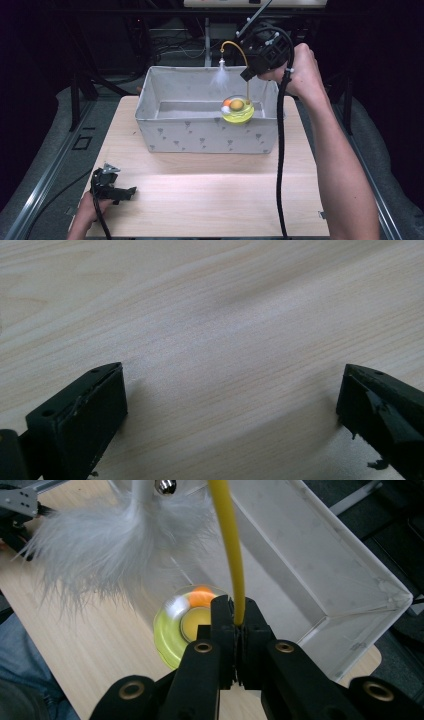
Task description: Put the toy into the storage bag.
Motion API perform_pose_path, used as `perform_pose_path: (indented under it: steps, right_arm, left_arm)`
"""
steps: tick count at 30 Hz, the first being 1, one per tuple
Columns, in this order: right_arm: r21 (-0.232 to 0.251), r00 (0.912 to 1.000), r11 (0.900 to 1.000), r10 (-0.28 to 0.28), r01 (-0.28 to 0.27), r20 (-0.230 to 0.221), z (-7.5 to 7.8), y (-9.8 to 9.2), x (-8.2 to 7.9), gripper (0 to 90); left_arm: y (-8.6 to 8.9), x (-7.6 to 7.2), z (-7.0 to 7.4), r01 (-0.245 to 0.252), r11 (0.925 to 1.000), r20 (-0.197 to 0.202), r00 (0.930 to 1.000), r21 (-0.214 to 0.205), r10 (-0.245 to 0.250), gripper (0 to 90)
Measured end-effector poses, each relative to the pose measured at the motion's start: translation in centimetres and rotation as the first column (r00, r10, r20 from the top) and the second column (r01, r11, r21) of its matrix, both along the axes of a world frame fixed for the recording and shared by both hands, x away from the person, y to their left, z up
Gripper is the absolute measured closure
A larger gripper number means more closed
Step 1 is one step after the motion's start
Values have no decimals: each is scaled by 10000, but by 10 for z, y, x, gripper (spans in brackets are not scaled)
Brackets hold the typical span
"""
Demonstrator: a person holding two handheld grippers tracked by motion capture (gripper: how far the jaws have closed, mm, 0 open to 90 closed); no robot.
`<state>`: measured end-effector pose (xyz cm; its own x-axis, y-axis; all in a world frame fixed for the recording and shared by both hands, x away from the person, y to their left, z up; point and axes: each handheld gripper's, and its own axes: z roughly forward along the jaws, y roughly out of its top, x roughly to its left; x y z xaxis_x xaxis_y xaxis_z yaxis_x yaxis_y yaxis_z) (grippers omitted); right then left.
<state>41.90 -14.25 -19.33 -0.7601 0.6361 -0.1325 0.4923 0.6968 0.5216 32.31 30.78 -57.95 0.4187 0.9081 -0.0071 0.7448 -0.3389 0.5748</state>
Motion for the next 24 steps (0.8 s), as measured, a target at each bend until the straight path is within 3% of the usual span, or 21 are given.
perform_pose_path:
  steps: [24]
  right_arm:
    - [206,9910,9914,-1301,1295,310,-5,-19,45,882]
  left_arm:
    - [0,0,0,11,10000,18,10000,3,-11,0]
